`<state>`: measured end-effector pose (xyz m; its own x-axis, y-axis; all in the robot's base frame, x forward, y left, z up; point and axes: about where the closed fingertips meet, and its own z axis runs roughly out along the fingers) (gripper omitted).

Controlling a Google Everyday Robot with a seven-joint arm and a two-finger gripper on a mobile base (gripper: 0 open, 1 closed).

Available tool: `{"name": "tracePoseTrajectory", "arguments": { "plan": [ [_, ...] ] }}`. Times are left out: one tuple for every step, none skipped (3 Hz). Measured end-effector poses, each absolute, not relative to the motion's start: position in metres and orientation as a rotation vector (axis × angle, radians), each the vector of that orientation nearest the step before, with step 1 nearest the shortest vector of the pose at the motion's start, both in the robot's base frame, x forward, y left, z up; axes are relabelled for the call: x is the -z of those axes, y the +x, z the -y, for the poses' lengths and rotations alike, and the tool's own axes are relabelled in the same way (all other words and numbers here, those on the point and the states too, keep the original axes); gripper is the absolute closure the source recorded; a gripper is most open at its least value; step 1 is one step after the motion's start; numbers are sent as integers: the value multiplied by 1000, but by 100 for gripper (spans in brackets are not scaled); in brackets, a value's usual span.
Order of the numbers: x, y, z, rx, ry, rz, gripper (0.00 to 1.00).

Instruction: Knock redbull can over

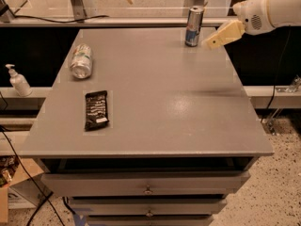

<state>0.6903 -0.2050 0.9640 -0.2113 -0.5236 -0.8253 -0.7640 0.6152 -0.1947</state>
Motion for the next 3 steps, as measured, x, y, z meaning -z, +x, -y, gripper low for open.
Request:
{"name": "tracePoseTrajectory", "arguments": {
  "plan": [
    [-943,702,192,-251,-974,-1956,0],
    [-900,749,181,-158,-795,-2018,0],
    [-880,784,186,-134,-605,-2009,0]
  ]
}}
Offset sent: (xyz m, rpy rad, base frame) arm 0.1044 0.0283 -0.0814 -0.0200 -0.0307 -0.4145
